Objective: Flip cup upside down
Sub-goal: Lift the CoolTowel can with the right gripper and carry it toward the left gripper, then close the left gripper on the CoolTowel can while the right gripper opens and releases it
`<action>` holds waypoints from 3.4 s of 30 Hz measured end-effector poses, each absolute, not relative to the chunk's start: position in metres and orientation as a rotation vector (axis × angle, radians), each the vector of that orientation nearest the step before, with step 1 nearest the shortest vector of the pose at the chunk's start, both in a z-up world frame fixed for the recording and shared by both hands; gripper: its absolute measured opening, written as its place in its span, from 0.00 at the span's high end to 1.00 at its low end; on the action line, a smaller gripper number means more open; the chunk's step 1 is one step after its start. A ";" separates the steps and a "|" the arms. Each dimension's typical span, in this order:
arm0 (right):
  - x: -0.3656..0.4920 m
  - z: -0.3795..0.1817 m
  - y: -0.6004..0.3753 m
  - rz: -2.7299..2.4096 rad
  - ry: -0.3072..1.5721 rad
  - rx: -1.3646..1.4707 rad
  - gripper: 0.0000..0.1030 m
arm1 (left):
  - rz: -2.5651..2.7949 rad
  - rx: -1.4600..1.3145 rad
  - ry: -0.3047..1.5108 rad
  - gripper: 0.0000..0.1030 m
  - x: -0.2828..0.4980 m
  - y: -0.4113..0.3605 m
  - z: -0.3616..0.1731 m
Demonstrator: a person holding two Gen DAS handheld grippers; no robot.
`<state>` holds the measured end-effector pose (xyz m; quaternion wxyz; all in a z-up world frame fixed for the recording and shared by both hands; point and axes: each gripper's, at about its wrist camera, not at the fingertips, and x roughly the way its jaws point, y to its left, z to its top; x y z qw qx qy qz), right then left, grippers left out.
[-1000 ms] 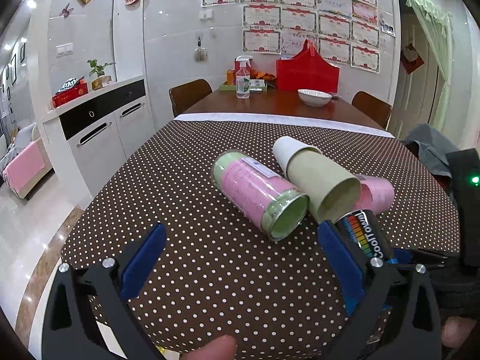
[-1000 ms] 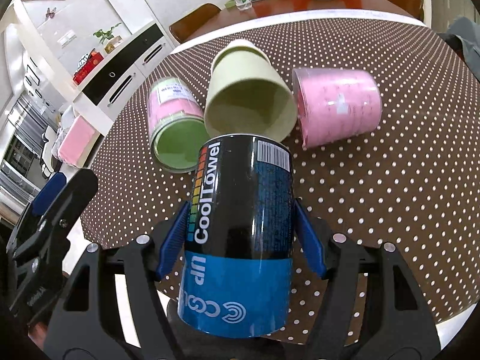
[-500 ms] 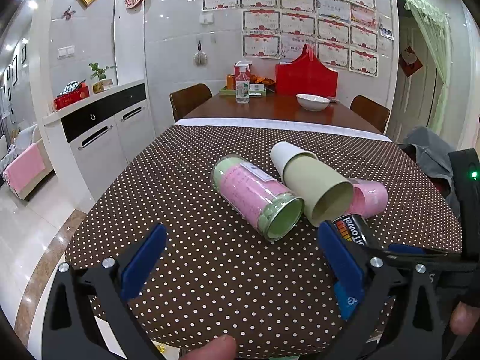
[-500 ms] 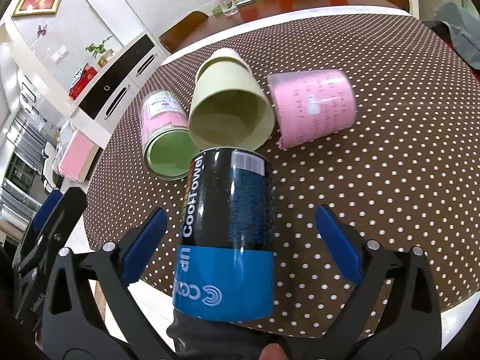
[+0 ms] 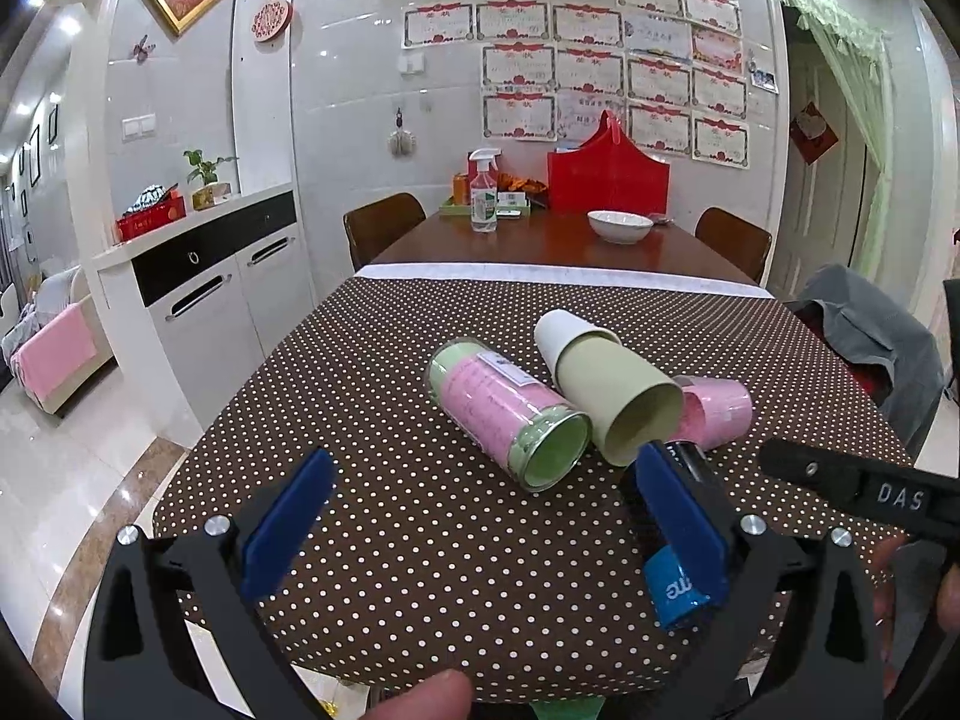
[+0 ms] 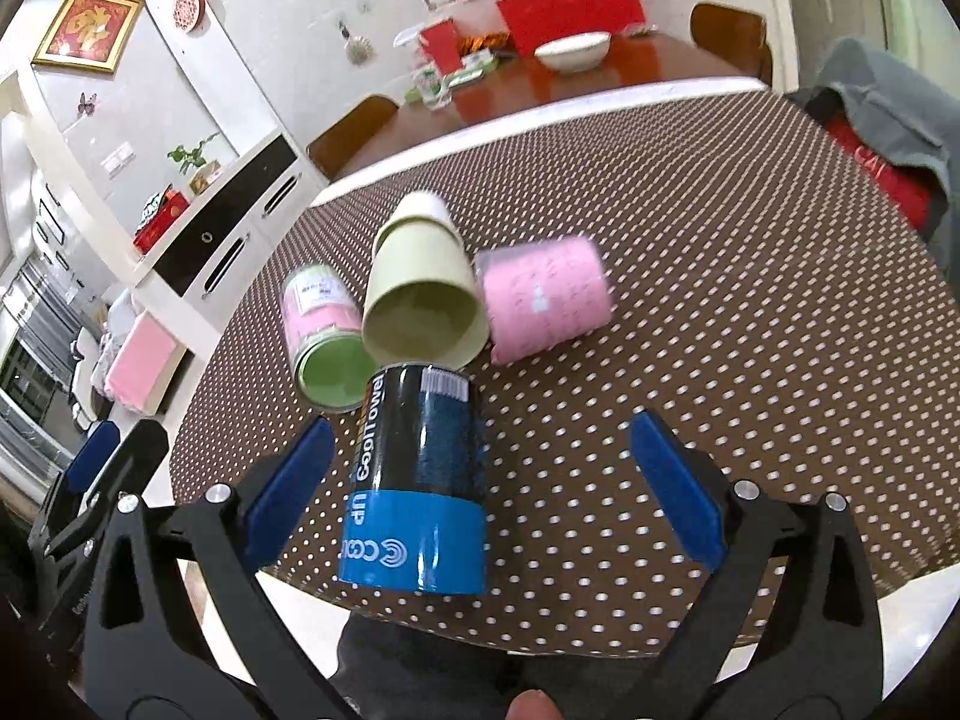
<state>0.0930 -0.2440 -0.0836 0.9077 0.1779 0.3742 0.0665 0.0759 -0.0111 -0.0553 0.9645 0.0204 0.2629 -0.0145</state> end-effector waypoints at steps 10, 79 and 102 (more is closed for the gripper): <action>0.065 -0.062 -0.250 0.089 0.670 0.291 0.06 | -0.026 0.061 0.498 0.04 0.055 -0.015 -0.040; 0.038 -0.087 -0.301 -0.130 0.497 0.145 0.06 | -0.252 -0.030 1.006 0.04 0.158 -0.107 -0.124; 0.042 -0.094 -0.303 -0.125 0.512 0.153 0.06 | -0.360 -0.027 1.095 0.34 0.184 -0.116 -0.144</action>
